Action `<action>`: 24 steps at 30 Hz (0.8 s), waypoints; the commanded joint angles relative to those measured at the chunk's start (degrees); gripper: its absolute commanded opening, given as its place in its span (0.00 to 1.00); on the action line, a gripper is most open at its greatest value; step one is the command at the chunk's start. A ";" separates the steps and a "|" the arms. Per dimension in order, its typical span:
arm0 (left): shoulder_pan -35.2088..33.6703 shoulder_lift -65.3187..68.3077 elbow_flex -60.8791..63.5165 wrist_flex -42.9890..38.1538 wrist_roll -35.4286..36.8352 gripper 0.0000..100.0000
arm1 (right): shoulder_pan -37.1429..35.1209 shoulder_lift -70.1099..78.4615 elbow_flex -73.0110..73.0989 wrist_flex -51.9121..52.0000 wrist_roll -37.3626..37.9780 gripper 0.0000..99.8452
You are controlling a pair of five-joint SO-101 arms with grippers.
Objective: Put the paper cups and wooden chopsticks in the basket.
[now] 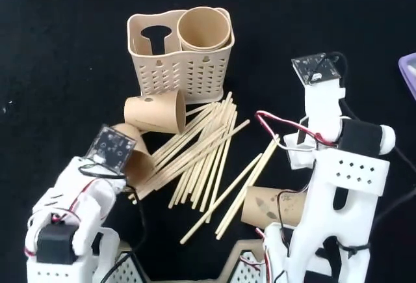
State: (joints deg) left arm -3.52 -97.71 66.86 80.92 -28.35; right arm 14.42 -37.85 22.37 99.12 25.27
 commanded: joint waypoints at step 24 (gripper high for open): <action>-8.48 67.78 -87.08 0.26 29.63 0.03 | 1.23 0.04 6.11 -11.60 -0.79 0.17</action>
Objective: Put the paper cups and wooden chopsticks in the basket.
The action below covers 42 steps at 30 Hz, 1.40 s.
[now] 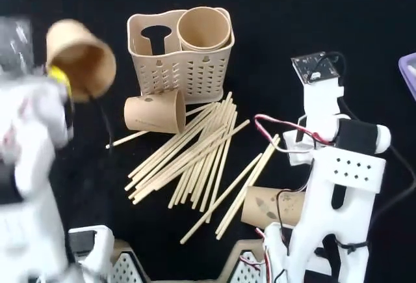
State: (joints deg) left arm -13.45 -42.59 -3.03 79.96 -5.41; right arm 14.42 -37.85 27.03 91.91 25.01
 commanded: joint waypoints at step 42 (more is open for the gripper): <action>29.76 58.64 -64.84 20.92 11.96 0.03 | 1.32 0.04 20.44 -27.78 -14.77 0.01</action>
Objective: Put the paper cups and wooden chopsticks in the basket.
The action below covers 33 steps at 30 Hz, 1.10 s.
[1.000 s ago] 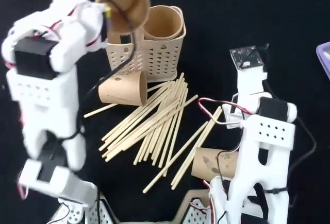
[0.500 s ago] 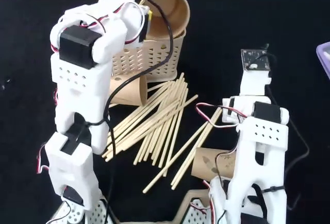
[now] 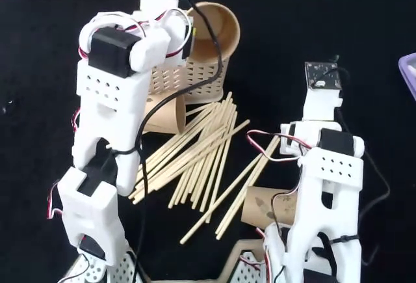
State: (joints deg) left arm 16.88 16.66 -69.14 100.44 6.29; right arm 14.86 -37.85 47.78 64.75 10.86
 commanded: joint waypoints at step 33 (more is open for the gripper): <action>-6.81 0.09 -7.25 -10.37 0.70 0.19 | 0.62 0.04 0.22 -0.53 -0.62 0.01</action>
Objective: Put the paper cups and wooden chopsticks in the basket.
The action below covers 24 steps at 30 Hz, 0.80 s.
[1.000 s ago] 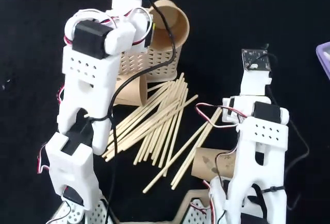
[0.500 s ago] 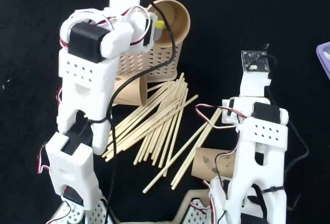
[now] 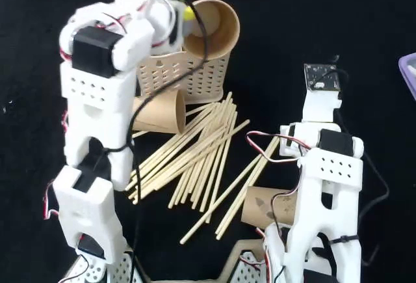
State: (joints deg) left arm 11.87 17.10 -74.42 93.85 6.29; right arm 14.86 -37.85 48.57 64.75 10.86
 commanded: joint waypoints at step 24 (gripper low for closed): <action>5.14 -0.44 3.30 -0.70 0.18 0.03 | 0.62 0.04 -0.48 -0.53 -0.62 0.01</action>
State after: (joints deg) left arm 16.26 17.01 -72.84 96.13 6.29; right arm 14.86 -37.85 48.57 64.75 10.86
